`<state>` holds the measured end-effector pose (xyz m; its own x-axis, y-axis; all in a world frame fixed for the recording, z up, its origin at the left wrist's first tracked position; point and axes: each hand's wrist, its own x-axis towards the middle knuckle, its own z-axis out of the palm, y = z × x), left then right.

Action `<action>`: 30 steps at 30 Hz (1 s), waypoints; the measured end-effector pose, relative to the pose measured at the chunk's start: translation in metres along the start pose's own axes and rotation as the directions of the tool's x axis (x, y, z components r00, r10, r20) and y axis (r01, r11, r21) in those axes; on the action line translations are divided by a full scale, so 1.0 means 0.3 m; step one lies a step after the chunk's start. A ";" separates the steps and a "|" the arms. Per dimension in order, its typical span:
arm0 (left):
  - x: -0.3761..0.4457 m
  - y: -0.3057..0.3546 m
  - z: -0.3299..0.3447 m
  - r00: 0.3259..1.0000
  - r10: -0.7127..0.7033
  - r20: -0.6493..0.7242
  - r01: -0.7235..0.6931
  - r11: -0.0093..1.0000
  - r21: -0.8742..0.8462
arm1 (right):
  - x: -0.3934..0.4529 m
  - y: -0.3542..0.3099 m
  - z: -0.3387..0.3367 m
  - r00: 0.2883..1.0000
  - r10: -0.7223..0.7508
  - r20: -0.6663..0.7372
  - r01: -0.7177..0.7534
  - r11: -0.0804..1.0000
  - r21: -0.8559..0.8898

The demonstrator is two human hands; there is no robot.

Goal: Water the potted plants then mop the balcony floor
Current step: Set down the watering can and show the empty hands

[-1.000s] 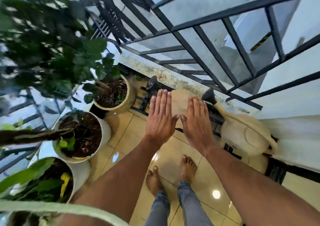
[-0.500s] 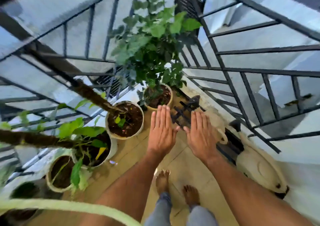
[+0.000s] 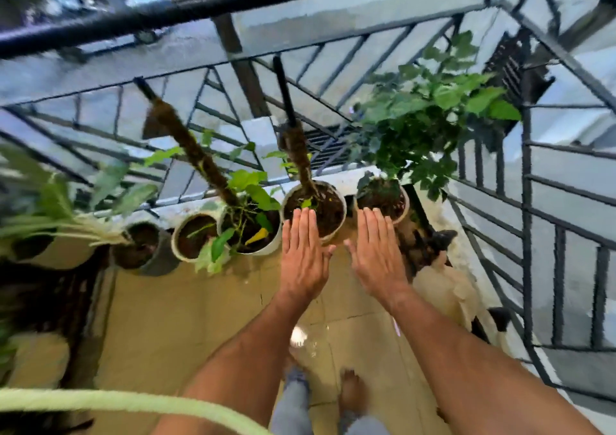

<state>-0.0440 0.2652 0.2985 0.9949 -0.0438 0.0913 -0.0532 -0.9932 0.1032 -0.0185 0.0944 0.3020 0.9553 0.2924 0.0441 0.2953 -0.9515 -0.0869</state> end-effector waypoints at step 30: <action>-1.187 -1.409 -0.748 0.504 -0.809 -0.302 0.862 0.492 0.122 | -0.129 -1.982 -0.342 0.435 -0.885 -0.164 0.900 0.435 0.036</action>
<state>-0.3951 0.7248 0.4448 0.5183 0.8141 0.2619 0.8422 -0.5390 0.0089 -0.2326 0.6389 0.4541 0.1513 0.9538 0.2597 0.9885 -0.1475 -0.0340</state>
